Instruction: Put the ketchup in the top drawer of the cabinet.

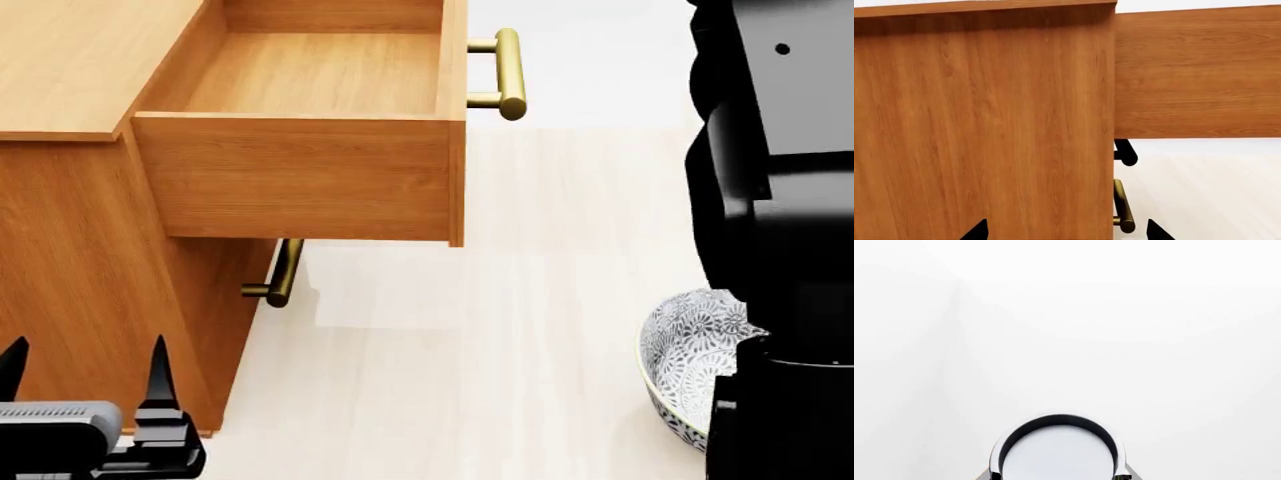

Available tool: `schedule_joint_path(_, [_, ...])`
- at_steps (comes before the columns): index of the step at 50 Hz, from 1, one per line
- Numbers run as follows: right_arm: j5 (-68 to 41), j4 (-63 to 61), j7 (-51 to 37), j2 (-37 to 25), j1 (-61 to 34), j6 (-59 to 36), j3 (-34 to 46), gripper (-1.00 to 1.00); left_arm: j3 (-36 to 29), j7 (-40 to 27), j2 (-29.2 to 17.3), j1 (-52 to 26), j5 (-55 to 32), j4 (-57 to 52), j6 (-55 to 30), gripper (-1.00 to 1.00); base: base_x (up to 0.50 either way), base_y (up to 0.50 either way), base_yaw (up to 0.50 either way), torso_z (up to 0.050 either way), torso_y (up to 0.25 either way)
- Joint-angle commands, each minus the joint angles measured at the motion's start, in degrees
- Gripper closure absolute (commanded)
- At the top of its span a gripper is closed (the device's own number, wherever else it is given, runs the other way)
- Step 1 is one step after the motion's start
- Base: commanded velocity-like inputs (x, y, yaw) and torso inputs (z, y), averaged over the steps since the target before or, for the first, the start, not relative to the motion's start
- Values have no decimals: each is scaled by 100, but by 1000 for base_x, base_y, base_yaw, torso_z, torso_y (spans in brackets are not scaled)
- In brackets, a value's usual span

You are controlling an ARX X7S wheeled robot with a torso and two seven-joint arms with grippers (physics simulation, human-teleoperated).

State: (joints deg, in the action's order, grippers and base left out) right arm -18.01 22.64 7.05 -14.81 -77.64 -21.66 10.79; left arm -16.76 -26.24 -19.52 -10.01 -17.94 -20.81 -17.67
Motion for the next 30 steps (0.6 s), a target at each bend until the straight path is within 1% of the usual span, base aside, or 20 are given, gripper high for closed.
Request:
schedule_joint_path(1, [422,1290,261,282,-701,622,267,100,13,-9,-16,15,-15,47,51,-100,0,0,0,0,0])
schedule_joint_path(6, [459,1905,352,402,-1013,864,305,100,1,-18,-16,10,-23,39,39,-100,0,0,0,0,0])
schedule_joint_path(11, [371,2864,625,601,-1503,1203,263,100,-12,-37,-16,-3,-30,18,4,-100,0,0,0,0,0])
schedule_joint_path(15, [490,4552,869,878,-2276,1995,321,100,-13,-43,-19,16,-34,10,28,-100,0,0,0,0,3])
schedule_joint_path(17, [452,5201,1073,995,-2563,2245,268,100,-6,-54,-25,22,-43,-15,20,-100,0,0,0,0,0])
schedule_joint_path(19, [310,5226,1247,1013,-2615,2054,80,100,-5,-65,-32,25,-45,-33,7,-100,0,0,0,0,0])
schedule_joint_path(20, [408,5227,1183,1026,-2603,2104,105,100,-2,-60,-31,28,-56,-28,15,-100,0,0,0,0,0])
schedule_joint_path(23, [458,5231,1327,1080,-2653,1841,-88,100,-7,-59,-29,43,-53,-10,47,-100,0,0,0,0,0])
schedule_joint_path(30, [968,5233,1383,1196,-2702,1563,-385,100,-18,-80,-34,46,-67,-53,23,-100,0,0,0,0,0])
